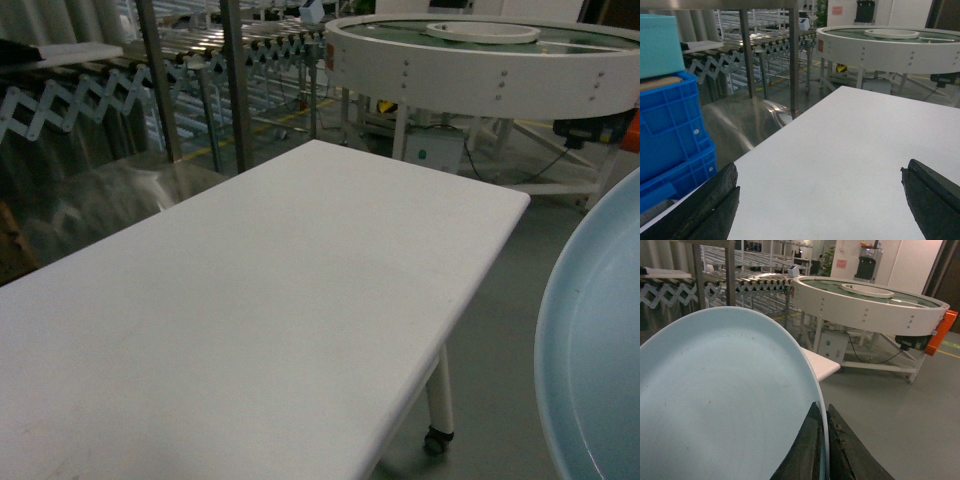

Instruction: Place blue tray on left shelf second layer neatly

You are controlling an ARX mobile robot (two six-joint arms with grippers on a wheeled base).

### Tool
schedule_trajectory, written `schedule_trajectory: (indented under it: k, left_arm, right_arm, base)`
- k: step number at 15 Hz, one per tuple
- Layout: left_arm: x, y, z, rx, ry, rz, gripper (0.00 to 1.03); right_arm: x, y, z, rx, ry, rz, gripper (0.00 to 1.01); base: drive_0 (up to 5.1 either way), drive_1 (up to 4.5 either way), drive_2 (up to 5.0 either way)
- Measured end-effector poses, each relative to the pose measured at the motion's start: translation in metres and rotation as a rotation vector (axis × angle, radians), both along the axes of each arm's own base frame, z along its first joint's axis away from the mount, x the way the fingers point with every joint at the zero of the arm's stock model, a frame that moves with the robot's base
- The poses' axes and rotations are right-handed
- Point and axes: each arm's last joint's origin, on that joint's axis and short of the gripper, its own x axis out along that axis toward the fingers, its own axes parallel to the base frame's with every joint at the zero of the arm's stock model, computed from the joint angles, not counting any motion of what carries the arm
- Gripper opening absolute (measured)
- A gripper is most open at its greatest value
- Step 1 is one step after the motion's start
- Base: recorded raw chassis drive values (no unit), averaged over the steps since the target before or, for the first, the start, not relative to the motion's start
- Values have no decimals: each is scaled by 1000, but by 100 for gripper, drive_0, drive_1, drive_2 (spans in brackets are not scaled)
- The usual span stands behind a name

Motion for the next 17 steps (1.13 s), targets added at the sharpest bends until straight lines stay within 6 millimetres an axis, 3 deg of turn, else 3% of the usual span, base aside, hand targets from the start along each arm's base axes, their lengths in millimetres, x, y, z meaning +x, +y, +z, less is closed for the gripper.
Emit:
schedule_trajectory:
  k: [17]
  left_arm:
    - [0,0,0,0,0,0,98]
  right_arm:
    - [0,0,0,0,0,0,2]
  base:
    - [-164,-164,-164]
